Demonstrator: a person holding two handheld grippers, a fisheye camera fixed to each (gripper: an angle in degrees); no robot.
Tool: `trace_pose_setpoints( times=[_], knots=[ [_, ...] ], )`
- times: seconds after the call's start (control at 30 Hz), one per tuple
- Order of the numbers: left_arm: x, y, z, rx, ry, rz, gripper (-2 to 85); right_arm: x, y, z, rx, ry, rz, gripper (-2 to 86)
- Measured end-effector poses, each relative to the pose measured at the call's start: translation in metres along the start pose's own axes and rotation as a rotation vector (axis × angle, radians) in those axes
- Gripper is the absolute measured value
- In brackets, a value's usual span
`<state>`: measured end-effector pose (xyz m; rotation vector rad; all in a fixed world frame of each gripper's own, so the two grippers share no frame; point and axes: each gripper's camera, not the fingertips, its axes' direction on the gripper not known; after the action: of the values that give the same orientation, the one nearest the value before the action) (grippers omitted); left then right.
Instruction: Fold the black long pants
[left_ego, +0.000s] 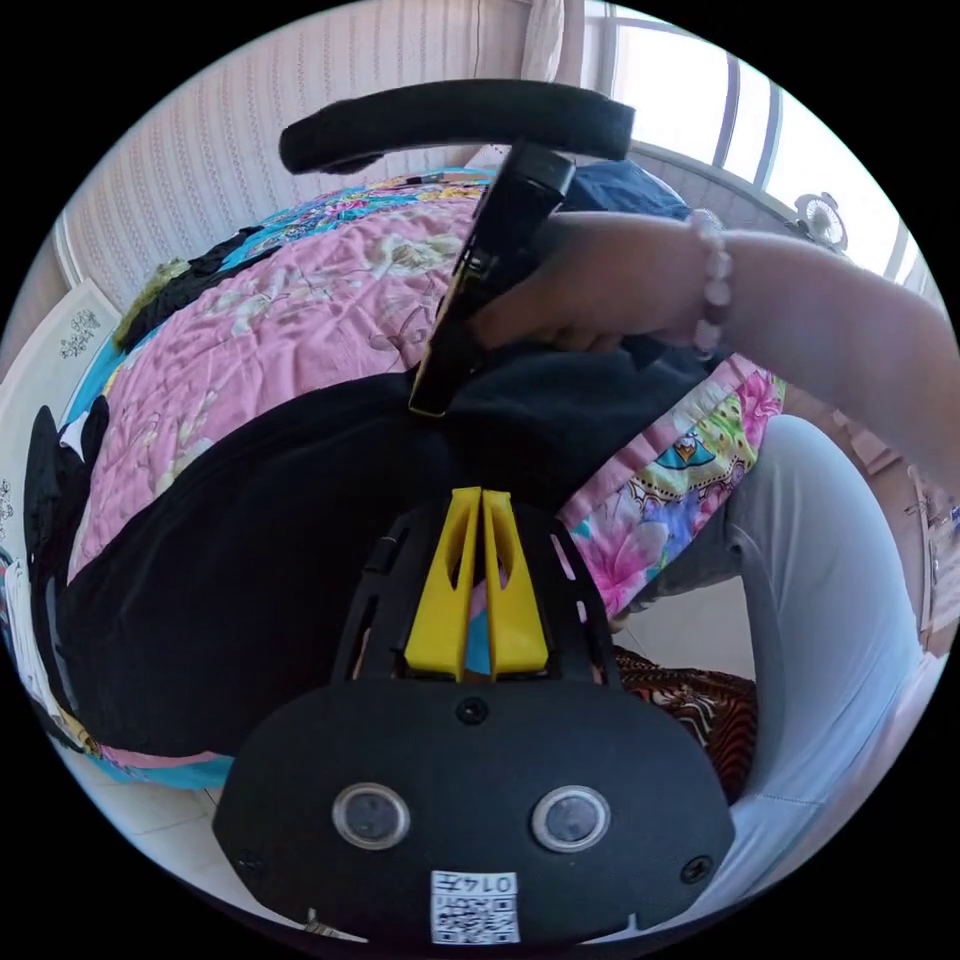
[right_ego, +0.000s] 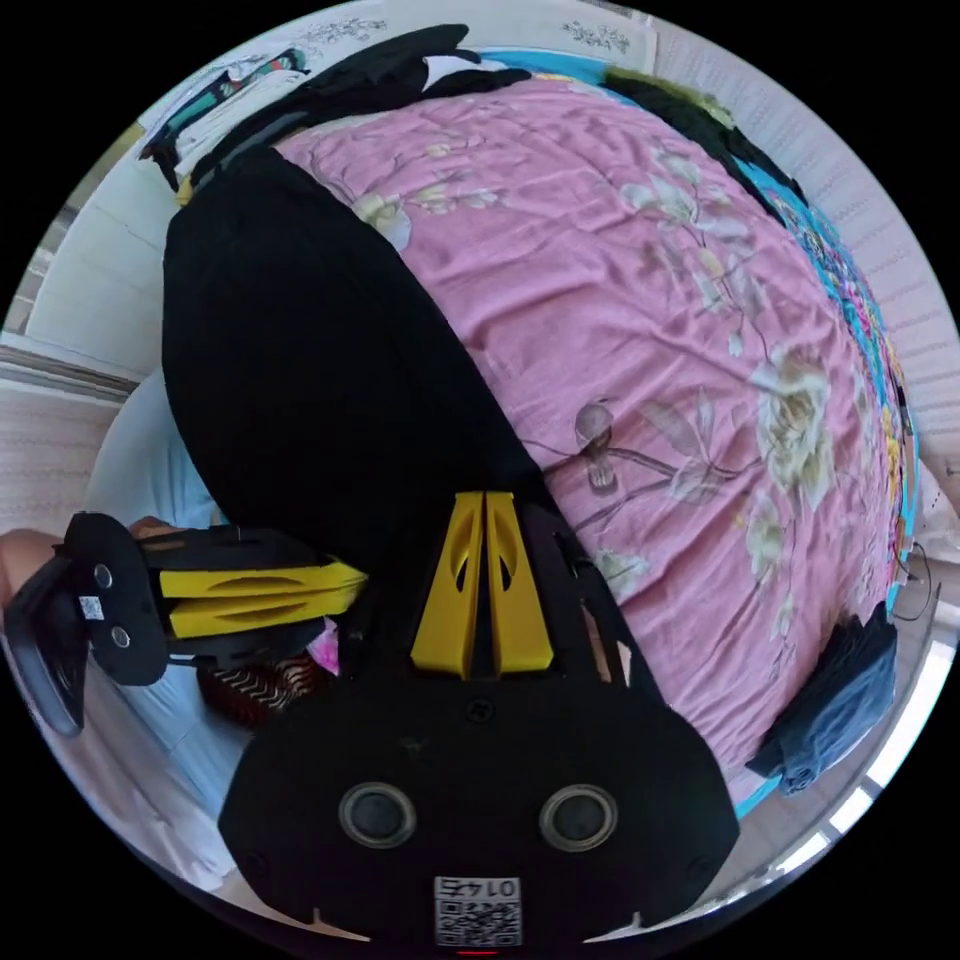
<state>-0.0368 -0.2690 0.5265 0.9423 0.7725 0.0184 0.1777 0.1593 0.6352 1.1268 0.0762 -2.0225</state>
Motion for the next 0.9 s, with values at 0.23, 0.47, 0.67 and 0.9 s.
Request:
trace_pose_setpoints(
  times=[0.23, 0.47, 0.67, 0.9],
  knots=[
    [0.011, -0.008, 0.036, -0.012, 0.038, 0.049, -1.0, 0.009, -0.006, 0.000, -0.060, -0.008, -0.019, -0.4],
    [0.034, -0.011, 0.069, -0.065, 0.072, 0.126, -1.0, 0.008, -0.009, 0.001, -0.130, 0.046, -0.071, -0.4],
    [0.037, -0.023, 0.104, -0.083, 0.132, 0.101, -1.0, 0.026, -0.001, 0.005, -0.148, -0.012, -0.045, -0.6],
    [0.049, -0.040, 0.133, -0.137, 0.154, 0.073, -1.0, 0.024, 0.029, 0.007, -0.115, 0.059, -0.026, -0.4]
  ],
)
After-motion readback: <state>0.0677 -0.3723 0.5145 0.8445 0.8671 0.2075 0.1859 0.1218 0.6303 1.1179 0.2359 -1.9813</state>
